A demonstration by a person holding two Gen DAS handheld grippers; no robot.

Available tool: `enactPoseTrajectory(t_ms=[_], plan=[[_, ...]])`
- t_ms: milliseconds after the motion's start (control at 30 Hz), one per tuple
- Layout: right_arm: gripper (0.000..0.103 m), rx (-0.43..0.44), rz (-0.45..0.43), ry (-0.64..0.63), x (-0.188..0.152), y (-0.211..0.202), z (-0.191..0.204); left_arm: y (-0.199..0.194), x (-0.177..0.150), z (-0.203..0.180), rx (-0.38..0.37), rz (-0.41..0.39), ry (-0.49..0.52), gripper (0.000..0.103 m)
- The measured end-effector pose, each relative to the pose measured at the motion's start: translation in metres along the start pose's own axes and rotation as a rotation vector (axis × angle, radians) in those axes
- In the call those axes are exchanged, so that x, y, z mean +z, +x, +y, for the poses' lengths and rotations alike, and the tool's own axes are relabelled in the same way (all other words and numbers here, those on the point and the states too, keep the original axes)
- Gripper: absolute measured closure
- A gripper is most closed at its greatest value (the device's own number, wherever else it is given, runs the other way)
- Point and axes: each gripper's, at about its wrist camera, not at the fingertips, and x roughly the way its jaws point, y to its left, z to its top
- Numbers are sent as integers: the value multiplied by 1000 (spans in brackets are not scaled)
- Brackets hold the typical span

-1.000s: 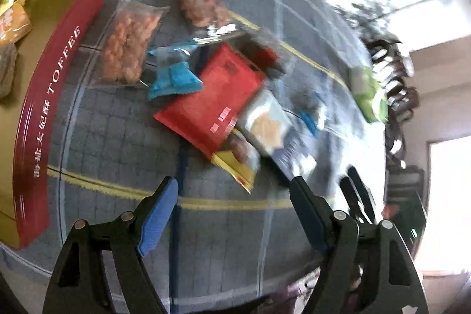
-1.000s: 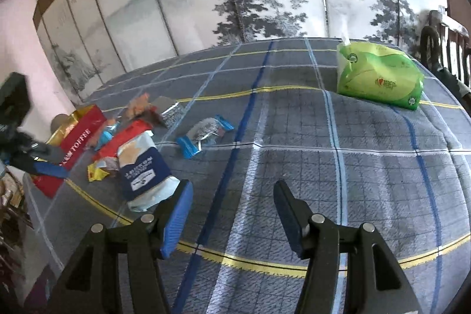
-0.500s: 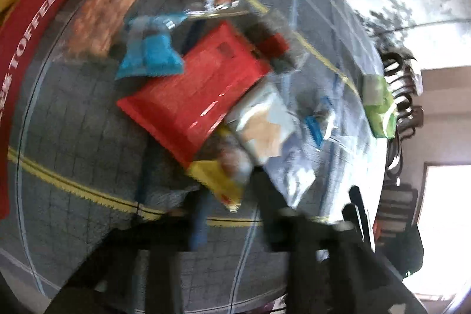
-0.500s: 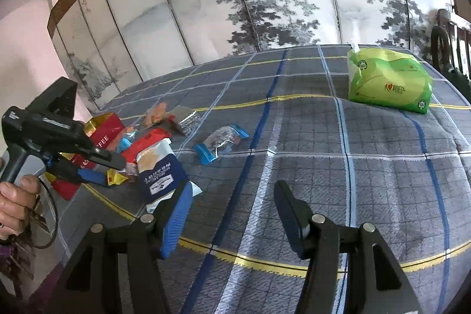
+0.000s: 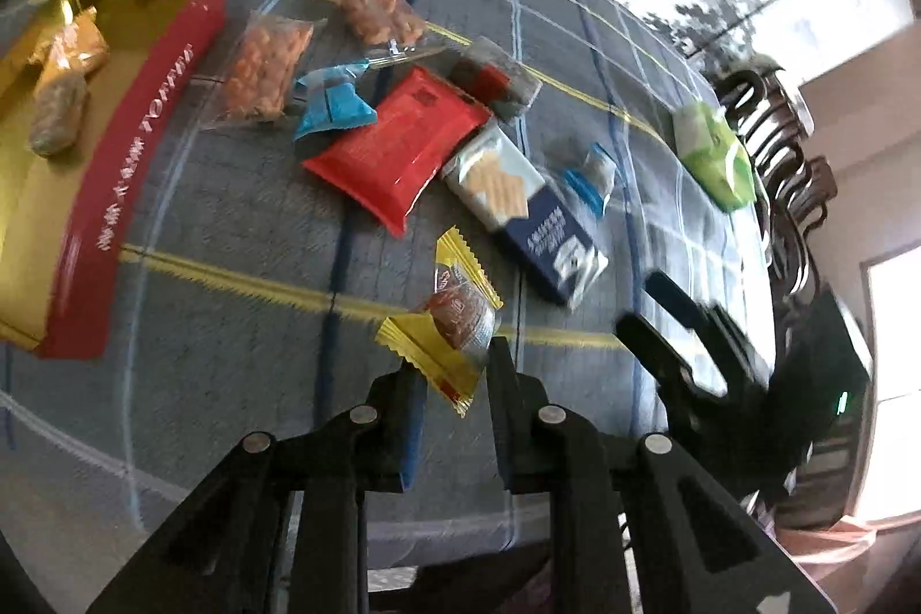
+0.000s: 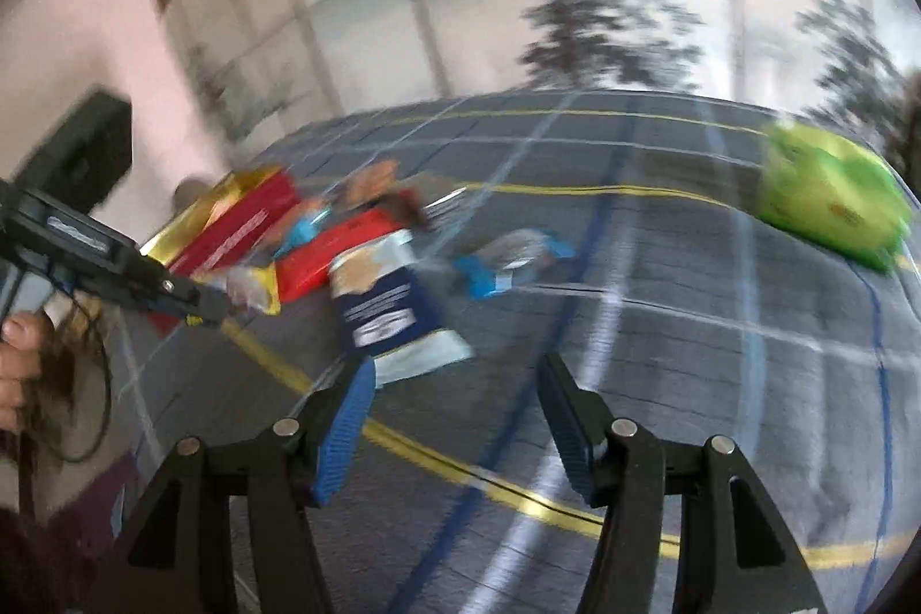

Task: Organize snacks
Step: 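Lift the yellow candy with the left gripper while the right gripper grasps the blue cracker pack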

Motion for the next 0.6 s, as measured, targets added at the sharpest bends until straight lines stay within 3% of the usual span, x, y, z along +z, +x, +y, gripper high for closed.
enactPoseTrajectory(t_ms=[67, 167, 433, 600], plan=[[43, 66, 38, -23, 9, 13, 8, -4, -6, 1, 14, -11, 23, 86], [43, 45, 62, -101, 22, 30, 21, -8, -12, 7, 4, -11, 17, 86], [43, 95, 177, -151, 40, 73, 25, -16, -16, 11, 5, -28, 24, 86], [40, 79, 212, -192, 45, 90, 29, -17, -18, 9, 13, -34, 45, 86]])
